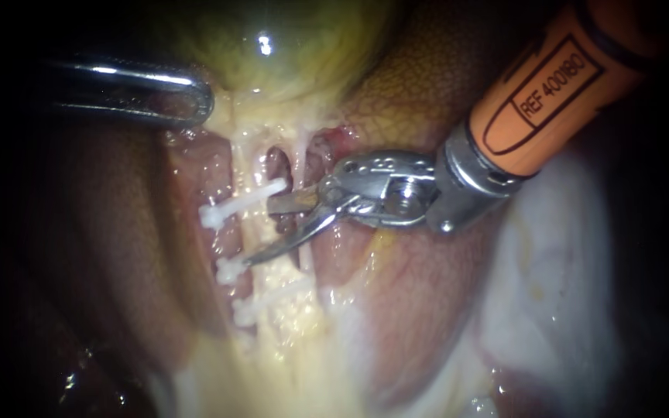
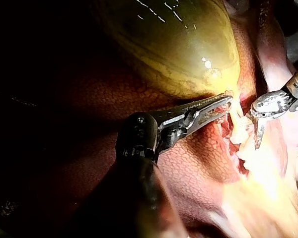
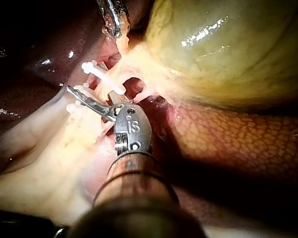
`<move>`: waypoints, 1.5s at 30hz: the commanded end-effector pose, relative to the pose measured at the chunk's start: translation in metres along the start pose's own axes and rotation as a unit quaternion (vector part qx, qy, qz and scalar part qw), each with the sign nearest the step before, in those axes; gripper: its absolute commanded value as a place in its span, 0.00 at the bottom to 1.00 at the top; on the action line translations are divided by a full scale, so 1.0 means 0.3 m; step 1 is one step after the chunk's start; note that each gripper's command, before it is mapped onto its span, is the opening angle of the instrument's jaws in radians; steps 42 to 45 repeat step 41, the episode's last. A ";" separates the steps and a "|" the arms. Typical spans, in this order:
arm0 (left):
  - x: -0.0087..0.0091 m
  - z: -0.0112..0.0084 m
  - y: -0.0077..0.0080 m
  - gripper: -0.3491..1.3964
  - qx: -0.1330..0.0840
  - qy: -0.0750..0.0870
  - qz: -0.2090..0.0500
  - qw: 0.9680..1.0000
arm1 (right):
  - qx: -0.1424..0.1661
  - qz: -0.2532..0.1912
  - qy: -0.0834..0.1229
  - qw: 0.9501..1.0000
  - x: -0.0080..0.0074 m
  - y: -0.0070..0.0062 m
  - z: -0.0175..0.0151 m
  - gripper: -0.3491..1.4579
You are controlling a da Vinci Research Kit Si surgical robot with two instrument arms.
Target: Go to the cutting position left tube
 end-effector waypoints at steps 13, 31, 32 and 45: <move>0.0000 0.0002 -0.0001 0.00 -0.001 0.000 0.000 1.000 | 0.006 0.006 0.023 1.000 0.0018 -0.0018 0.005 0.84; 0.0002 0.0003 0.0001 0.00 -0.001 0.000 0.000 1.000 | 0.043 0.014 0.062 0.997 0.0162 -0.0140 0.011 0.82; 0.0003 0.0003 0.0001 0.00 -0.001 0.000 0.000 1.000 | 0.043 0.014 0.062 0.997 0.0161 -0.0139 0.011 0.82; 0.0005 0.0006 0.0003 0.00 -0.001 0.000 0.000 1.000 | 0.044 0.016 0.061 0.997 0.0150 -0.0129 0.010 0.82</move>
